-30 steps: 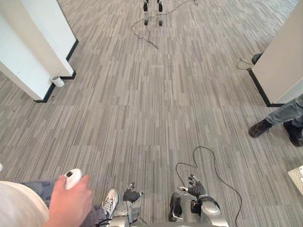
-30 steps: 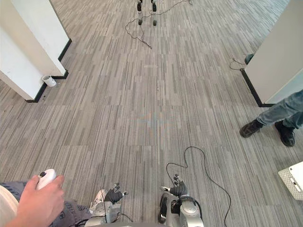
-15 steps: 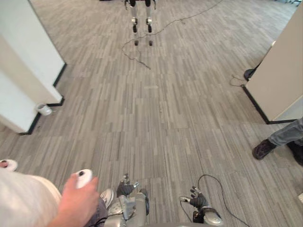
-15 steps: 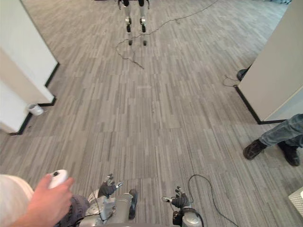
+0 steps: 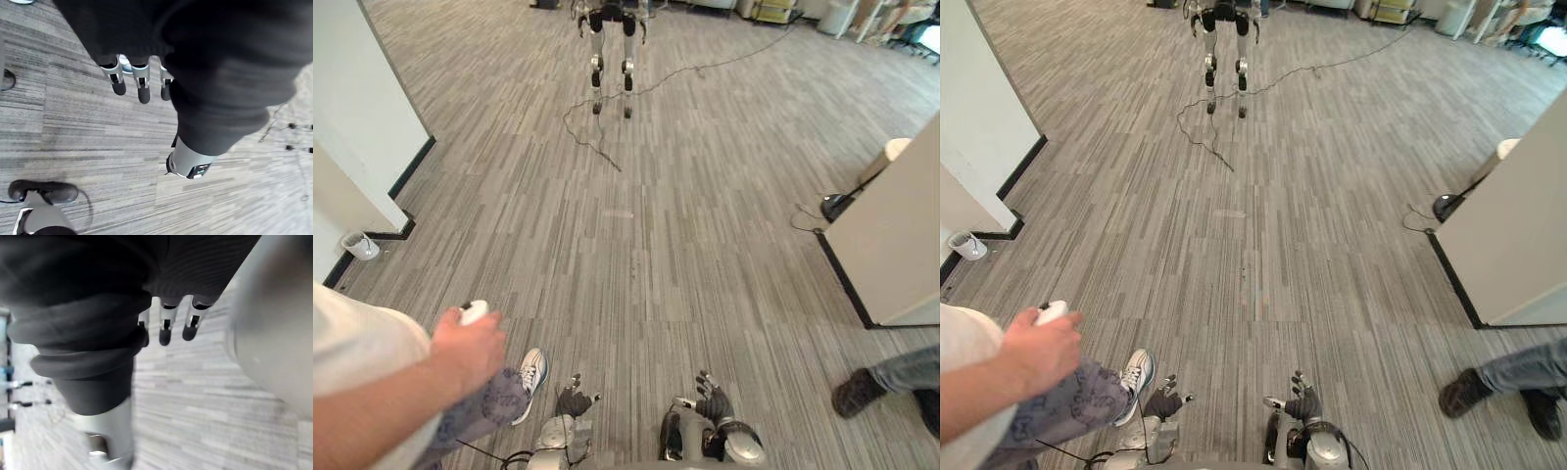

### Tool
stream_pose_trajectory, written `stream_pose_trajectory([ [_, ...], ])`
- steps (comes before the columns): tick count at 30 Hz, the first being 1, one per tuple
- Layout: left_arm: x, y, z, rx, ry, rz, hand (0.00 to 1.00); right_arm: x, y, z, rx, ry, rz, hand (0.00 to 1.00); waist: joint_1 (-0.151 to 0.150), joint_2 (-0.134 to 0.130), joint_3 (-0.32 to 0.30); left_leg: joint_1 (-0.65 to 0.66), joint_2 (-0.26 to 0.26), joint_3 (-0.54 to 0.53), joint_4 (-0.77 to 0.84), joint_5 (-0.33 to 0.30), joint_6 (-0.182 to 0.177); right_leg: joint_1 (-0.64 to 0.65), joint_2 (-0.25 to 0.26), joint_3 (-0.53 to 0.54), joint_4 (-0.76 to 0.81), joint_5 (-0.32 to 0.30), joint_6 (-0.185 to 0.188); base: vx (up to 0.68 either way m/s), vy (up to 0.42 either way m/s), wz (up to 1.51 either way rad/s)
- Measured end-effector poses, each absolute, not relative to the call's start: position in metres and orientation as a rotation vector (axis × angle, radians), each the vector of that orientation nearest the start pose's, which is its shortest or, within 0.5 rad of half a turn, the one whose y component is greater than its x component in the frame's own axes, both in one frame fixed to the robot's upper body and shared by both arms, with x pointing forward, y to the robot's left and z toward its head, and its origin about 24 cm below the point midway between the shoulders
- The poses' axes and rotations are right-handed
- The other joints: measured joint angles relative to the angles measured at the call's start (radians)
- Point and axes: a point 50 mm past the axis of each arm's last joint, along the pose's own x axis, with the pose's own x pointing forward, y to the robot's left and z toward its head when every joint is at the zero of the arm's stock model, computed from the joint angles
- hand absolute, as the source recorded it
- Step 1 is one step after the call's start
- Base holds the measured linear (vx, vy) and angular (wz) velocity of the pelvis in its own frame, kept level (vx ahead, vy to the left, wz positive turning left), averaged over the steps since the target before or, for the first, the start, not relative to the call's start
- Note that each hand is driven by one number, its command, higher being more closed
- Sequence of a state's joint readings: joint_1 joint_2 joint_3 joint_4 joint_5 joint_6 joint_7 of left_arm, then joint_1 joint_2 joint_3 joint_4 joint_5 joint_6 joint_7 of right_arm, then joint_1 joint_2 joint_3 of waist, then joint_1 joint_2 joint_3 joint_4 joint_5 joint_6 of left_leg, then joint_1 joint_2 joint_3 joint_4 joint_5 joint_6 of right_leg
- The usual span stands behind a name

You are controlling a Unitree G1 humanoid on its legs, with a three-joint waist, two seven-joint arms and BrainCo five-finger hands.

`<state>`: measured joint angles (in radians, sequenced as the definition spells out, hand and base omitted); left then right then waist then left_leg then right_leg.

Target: Organize washtable

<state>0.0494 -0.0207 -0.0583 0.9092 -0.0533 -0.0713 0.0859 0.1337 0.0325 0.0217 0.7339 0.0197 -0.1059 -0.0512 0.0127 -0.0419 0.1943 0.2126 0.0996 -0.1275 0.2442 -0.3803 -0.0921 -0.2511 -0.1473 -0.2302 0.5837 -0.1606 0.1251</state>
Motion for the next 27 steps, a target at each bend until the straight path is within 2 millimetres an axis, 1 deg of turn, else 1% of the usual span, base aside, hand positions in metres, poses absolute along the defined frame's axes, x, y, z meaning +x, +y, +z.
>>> stream_pose_trajectory([
  [1, 0.150, 0.128, -0.139, -0.018, 0.865, 0.027, 0.00, 0.151, -0.153, -0.123, 0.013, 0.729, -0.092, 0.00, -0.017, -0.004, 0.021, 0.038, -0.028, 0.038, -0.049, 0.095, 0.038, -0.087, -0.042, -0.025, 0.213, 0.022, -0.015, 0.36, -0.163, 0.21],
  [2, 0.148, 0.129, -0.140, -0.015, 0.873, 0.029, 0.00, 0.154, -0.154, -0.121, 0.007, 0.722, -0.092, 0.00, -0.021, -0.011, 0.021, 0.053, -0.024, 0.034, -0.055, 0.100, 0.034, -0.121, -0.047, -0.016, 0.242, -0.027, -0.026, 0.41, -0.228, 0.35],
  [3, 0.143, 0.131, -0.142, -0.011, 0.885, 0.037, 0.00, 0.153, -0.152, -0.123, -0.004, 0.734, -0.076, 0.00, -0.025, -0.015, 0.007, 0.060, -0.013, 0.018, -0.059, 0.089, 0.028, -0.109, -0.027, -0.009, 0.107, -0.043, -0.068, 0.38, -0.274, 0.44],
  [4, 0.140, 0.132, -0.144, -0.004, 0.902, 0.036, 0.00, 0.150, -0.151, -0.124, 0.001, 0.746, -0.081, 0.00, -0.027, -0.015, -0.001, 0.058, 0.004, -0.013, -0.015, 0.076, 0.016, -0.078, 0.002, -0.033, 0.050, -0.080, -0.113, 0.54, -0.338, 0.39],
  [5, 0.144, 0.132, -0.142, -0.010, 0.885, 0.041, 0.00, 0.147, -0.158, -0.126, -0.005, 0.756, -0.105, 0.00, -0.026, 0.005, 0.000, -0.012, 0.029, -0.028, 0.142, 0.085, -0.013, -0.042, 0.038, -0.059, 0.011, -0.098, -0.137, 0.47, -0.290, 0.28],
  [6, 0.145, 0.133, -0.141, -0.016, 0.876, 0.052, 0.00, 0.147, -0.160, -0.125, -0.011, 0.752, -0.107, 0.00, -0.025, 0.018, 0.005, -0.063, 0.036, -0.032, 0.260, 0.101, -0.070, -0.020, 0.059, -0.063, -0.013, -0.102, -0.136, 0.46, -0.274, -0.03],
  [7, 0.146, 0.132, -0.140, -0.042, 0.869, 0.074, 0.00, 0.151, -0.165, -0.123, -0.022, 0.738, -0.112, 0.00, -0.018, 0.052, 0.019, -0.172, 0.059, -0.028, 0.510, 0.148, -0.181, 0.046, 0.108, -0.065, -0.071, -0.104, -0.146, 0.44, -0.207, -0.27],
  [8, 0.148, 0.134, -0.138, -0.052, 0.856, 0.091, 0.00, 0.150, -0.165, -0.124, -0.021, 0.747, -0.114, 0.00, -0.014, 0.061, 0.024, -0.248, 0.090, 0.028, 0.693, 0.148, -0.176, 0.116, 0.143, -0.065, -0.122, -0.100, -0.156, 0.45, -0.163, -0.38],
  [9, 0.149, 0.137, -0.137, -0.052, 0.848, 0.101, 0.00, 0.149, -0.163, -0.125, -0.016, 0.754, -0.113, 0.00, -0.008, 0.063, 0.023, -0.274, 0.101, 0.072, 0.745, 0.142, -0.165, 0.153, 0.149, -0.065, -0.143, -0.100, -0.156, 0.46, -0.091, -0.42],
  [10, 0.152, 0.142, -0.135, -0.046, 0.832, 0.112, 0.00, 0.144, -0.159, -0.128, 0.000, 0.769, -0.112, 0.00, 0.003, 0.047, 0.023, -0.317, 0.113, 0.158, 0.771, 0.123, -0.122, 0.224, 0.150, -0.064, -0.189, -0.100, -0.153, 0.44, -0.079, -0.22],
  [11, 0.154, 0.143, -0.133, -0.045, 0.818, 0.115, 0.00, 0.143, -0.156, -0.129, 0.012, 0.776, -0.112, 0.00, 0.006, 0.035, 0.022, -0.361, 0.118, 0.236, 0.725, 0.095, -0.068, 0.294, 0.148, -0.064, -0.256, -0.092, -0.139, 0.44, -0.081, -0.11],
  [12, 0.155, 0.143, -0.133, -0.047, 0.812, 0.116, 0.00, 0.143, -0.155, -0.129, 0.015, 0.777, -0.113, 0.00, 0.008, 0.034, 0.022, -0.380, 0.123, 0.273, 0.683, 0.081, -0.043, 0.324, 0.148, -0.064, -0.286, -0.082, -0.123, 0.53, -0.071, 0.01],
  [13, 0.157, 0.142, -0.131, -0.054, 0.796, 0.117, 0.00, 0.142, -0.155, -0.129, 0.019, 0.779, -0.114, 0.00, 0.014, 0.024, 0.028, -0.417, 0.122, 0.335, 0.576, 0.064, -0.012, 0.374, 0.146, -0.063, -0.337, -0.075, -0.111, 0.48, -0.018, -0.02],
  [14, 0.160, 0.141, -0.129, -0.060, 0.786, 0.119, 0.00, 0.141, -0.154, -0.130, 0.020, 0.787, -0.114, 0.00, 0.026, 0.029, 0.029, -0.453, 0.104, 0.359, 0.459, 0.065, -0.010, 0.414, 0.138, -0.061, -0.376, -0.074, -0.109, 0.58, 0.038, -0.06],
  [15, 0.161, 0.141, -0.128, -0.065, 0.778, 0.124, 0.00, 0.141, -0.153, -0.131, 0.020, 0.795, -0.112, 0.00, 0.033, 0.028, 0.031, -0.472, 0.090, 0.361, 0.400, 0.068, -0.007, 0.433, 0.130, -0.060, -0.394, -0.074, -0.109, 0.48, 0.099, -0.08],
  [16, 0.163, 0.143, -0.126, -0.070, 0.761, 0.134, 0.00, 0.140, -0.151, -0.133, 0.022, 0.813, -0.107, 0.00, 0.036, 0.024, 0.033, -0.504, 0.057, 0.362, 0.264, 0.113, 0.016, 0.471, 0.115, -0.062, -0.427, -0.074, -0.109, 0.36, 0.087, -0.09],
  [17, 0.163, 0.143, -0.126, -0.072, 0.758, 0.139, 0.00, 0.139, -0.151, -0.134, 0.021, 0.821, -0.105, 0.00, 0.038, 0.026, 0.032, -0.515, 0.044, 0.363, 0.182, 0.153, 0.025, 0.492, 0.110, -0.063, -0.445, -0.074, -0.109, 0.36, 0.119, -0.16],
  [18, 0.163, 0.144, -0.126, -0.076, 0.756, 0.144, 0.00, 0.135, -0.151, -0.136, 0.014, 0.836, -0.099, 0.00, 0.048, 0.038, 0.030, -0.522, 0.028, 0.360, 0.061, 0.233, 0.047, 0.526, 0.114, -0.058, -0.474, -0.080, -0.099, 0.47, 0.236, -0.39],
  [19, 0.164, 0.146, -0.124, -0.081, 0.747, 0.156, 0.00, 0.133, -0.150, -0.138, 0.005, 0.850, -0.084, 0.00, 0.064, 0.039, 0.027, -0.525, 0.023, 0.348, 0.047, 0.325, 0.082, 0.556, 0.107, -0.040, -0.483, -0.104, -0.059, 0.47, 0.236, -0.56],
  [20, 0.164, 0.147, -0.124, -0.090, 0.744, 0.166, 0.00, 0.133, -0.148, -0.139, 0.001, 0.857, -0.074, 0.00, 0.076, 0.039, 0.021, -0.518, 0.014, 0.345, 0.059, 0.409, 0.106, 0.573, 0.099, -0.019, -0.483, -0.117, -0.036, 0.71, 0.373, -0.48],
  [21, 0.165, 0.156, -0.124, -0.083, 0.739, 0.194, 0.00, 0.131, -0.139, -0.139, 0.012, 0.862, -0.054, 0.00, 0.070, -0.016, 0.009, -0.517, -0.032, 0.352, 0.082, 0.392, 0.141, 0.566, 0.034, 0.011, -0.441, -0.119, -0.027, 0.53, 0.273, -0.19],
  [22, 0.166, 0.160, -0.123, -0.077, 0.735, 0.201, 0.00, 0.131, -0.137, -0.140, 0.015, 0.864, -0.051, 0.00, 0.070, -0.026, 0.008, -0.516, -0.047, 0.353, 0.093, 0.382, 0.148, 0.548, 0.015, 0.022, -0.396, -0.118, -0.024, 0.53, 0.273, 0.07],
  [23, 0.166, 0.160, -0.123, -0.076, 0.735, 0.200, 0.00, 0.131, -0.137, -0.139, 0.017, 0.862, -0.052, 0.00, 0.070, -0.029, 0.007, -0.512, -0.055, 0.360, 0.104, 0.364, 0.154, 0.530, 0.000, 0.032, -0.343, -0.114, -0.016, 0.32, 0.182, 0.19],
  [24, 0.166, 0.160, -0.123, -0.076, 0.737, 0.201, 0.00, 0.131, -0.137, -0.139, 0.010, 0.862, -0.048, 0.00, 0.071, -0.033, 0.008, -0.496, -0.072, 0.364, 0.118, 0.333, 0.167, 0.492, -0.018, 0.059, -0.234, -0.108, -0.006, 0.40, 0.235, 0.27],
  [25, 0.164, 0.161, -0.125, -0.073, 0.748, 0.202, 0.00, 0.132, -0.138, -0.139, -0.001, 0.859, -0.042, 0.00, 0.062, -0.043, 0.013, -0.446, -0.105, 0.363, 0.120, 0.290, 0.179, 0.444, -0.056, 0.093, -0.048, -0.062, 0.021, 0.67, 0.381, 0.22],
  [26, 0.162, 0.164, -0.127, -0.071, 0.767, 0.213, 0.00, 0.134, -0.138, -0.138, -0.010, 0.849, -0.030, 0.00, 0.058, -0.042, 0.017, -0.378, -0.125, 0.360, 0.107, 0.241, 0.185, 0.372, -0.082, 0.132, 0.172, -0.005, -0.007, 0.54, 0.305, 0.10],
  [27, 0.160, 0.167, -0.129, -0.070, 0.777, 0.222, 0.00, 0.135, -0.137, -0.137, -0.011, 0.844, -0.027, 0.00, 0.057, -0.041, 0.021, -0.336, -0.134, 0.357, 0.100, 0.218, 0.192, 0.332, -0.086, 0.151, 0.272, -0.012, -0.012, 0.51, 0.268, -0.08],
])
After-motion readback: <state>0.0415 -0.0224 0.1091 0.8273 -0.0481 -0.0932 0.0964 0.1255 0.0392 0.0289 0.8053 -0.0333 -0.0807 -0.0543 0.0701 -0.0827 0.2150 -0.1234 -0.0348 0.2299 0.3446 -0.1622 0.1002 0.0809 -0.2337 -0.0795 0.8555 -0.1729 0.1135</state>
